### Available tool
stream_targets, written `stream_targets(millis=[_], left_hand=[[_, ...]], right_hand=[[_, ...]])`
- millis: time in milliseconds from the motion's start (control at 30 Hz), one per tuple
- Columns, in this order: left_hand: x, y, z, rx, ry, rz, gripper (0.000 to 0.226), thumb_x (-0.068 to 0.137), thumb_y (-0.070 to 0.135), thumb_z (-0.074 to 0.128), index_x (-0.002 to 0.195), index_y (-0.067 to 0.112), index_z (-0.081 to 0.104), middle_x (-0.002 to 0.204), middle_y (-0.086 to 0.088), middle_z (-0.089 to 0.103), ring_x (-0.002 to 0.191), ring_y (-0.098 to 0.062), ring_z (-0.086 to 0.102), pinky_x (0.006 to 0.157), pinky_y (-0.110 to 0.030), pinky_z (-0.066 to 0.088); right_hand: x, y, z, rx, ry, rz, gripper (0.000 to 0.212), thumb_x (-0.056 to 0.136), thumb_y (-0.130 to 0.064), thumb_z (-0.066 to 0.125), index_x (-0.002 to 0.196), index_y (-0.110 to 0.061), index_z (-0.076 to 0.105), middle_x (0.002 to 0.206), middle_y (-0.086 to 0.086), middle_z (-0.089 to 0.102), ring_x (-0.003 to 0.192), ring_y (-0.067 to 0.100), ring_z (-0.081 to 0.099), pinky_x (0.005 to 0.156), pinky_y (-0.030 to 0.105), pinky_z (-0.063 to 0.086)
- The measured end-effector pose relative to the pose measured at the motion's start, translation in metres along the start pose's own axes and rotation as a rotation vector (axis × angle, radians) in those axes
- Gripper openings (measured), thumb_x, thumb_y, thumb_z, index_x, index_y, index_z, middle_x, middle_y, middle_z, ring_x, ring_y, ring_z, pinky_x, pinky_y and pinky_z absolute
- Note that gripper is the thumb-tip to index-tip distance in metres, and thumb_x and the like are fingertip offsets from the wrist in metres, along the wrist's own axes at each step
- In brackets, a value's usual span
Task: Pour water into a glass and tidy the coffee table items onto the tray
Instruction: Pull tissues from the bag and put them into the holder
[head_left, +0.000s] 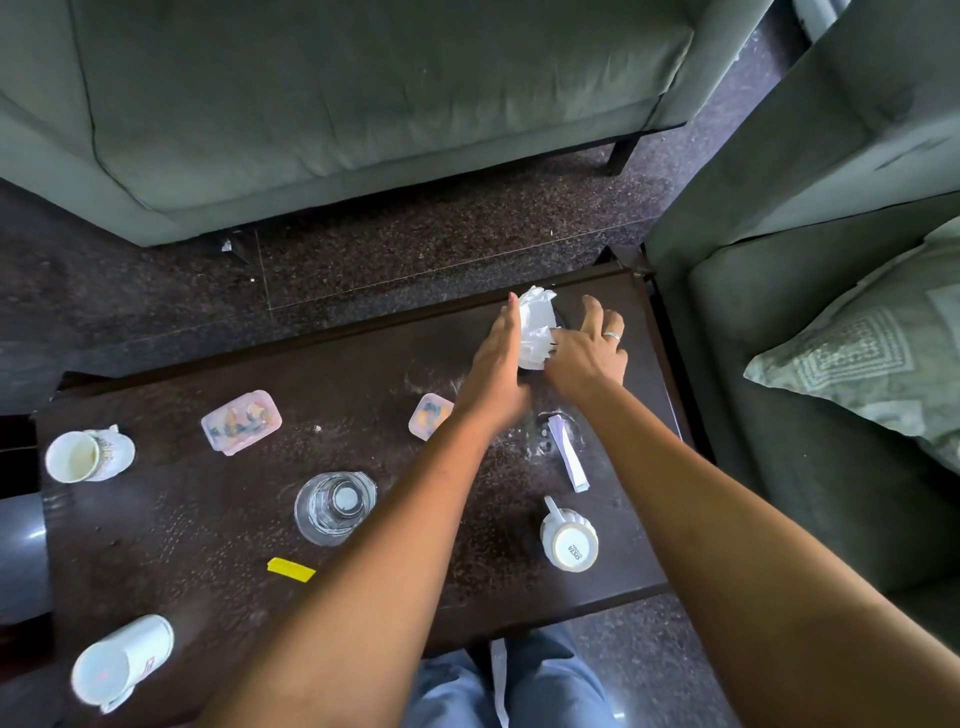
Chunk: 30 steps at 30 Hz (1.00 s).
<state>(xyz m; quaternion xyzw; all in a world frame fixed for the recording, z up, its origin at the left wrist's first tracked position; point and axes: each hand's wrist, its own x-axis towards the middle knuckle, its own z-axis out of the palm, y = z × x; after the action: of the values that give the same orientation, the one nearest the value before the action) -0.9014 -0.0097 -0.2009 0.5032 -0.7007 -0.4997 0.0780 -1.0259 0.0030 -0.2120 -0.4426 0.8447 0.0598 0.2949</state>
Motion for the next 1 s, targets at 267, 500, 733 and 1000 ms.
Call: stream_targets(millis=[267, 500, 733, 1000], left_hand=[[-0.017, -0.012, -0.008, -0.141, 0.045, -0.111, 0.111, 0.077, 0.021, 0.068, 0.146, 0.038, -0.017, 0.162, 0.0, 0.004, 0.149, -0.02, 0.009, 0.111, -0.035, 0.029], [-0.058, -0.027, -0.027, -0.095, 0.088, -0.237, 0.1, 0.083, -0.004, 0.054, 0.15, 0.033, -0.01, 0.162, 0.0, 0.002, 0.148, -0.022, 0.014, 0.115, -0.042, 0.029], [-0.116, -0.043, -0.049, -0.14, 0.171, -0.373, 0.09, 0.079, 0.004, 0.065, 0.151, 0.022, 0.014, 0.157, -0.011, 0.018, 0.145, -0.023, 0.019, 0.115, -0.033, 0.024], [-0.199, -0.068, -0.104, -0.101, 0.211, -0.443, 0.073, 0.079, 0.006, 0.067, 0.144, 0.016, 0.037, 0.149, -0.012, 0.033, 0.135, -0.026, 0.037, 0.109, -0.032, 0.035]], right_hand=[[0.004, -0.01, 0.001, 0.078, -0.22, 0.062, 0.044, 0.084, -0.023, 0.045, 0.126, -0.014, 0.054, 0.16, -0.001, -0.003, 0.145, 0.031, -0.013, 0.113, 0.054, 0.014], [-0.033, -0.027, -0.021, 0.374, 0.087, 0.033, 0.062, 0.078, -0.004, 0.043, 0.137, -0.024, 0.045, 0.154, -0.003, 0.019, 0.143, 0.026, 0.005, 0.113, 0.047, 0.022], [-0.108, -0.07, -0.004, 0.378, 0.245, -0.129, 0.059, 0.08, -0.004, 0.047, 0.137, -0.022, 0.042, 0.145, 0.003, 0.031, 0.135, 0.03, 0.02, 0.104, 0.046, 0.036], [-0.185, -0.11, 0.025, 0.24, 0.065, -0.265, 0.05, 0.081, -0.01, 0.051, 0.129, -0.025, 0.051, 0.137, 0.001, 0.037, 0.129, 0.029, 0.027, 0.102, 0.044, 0.037]])
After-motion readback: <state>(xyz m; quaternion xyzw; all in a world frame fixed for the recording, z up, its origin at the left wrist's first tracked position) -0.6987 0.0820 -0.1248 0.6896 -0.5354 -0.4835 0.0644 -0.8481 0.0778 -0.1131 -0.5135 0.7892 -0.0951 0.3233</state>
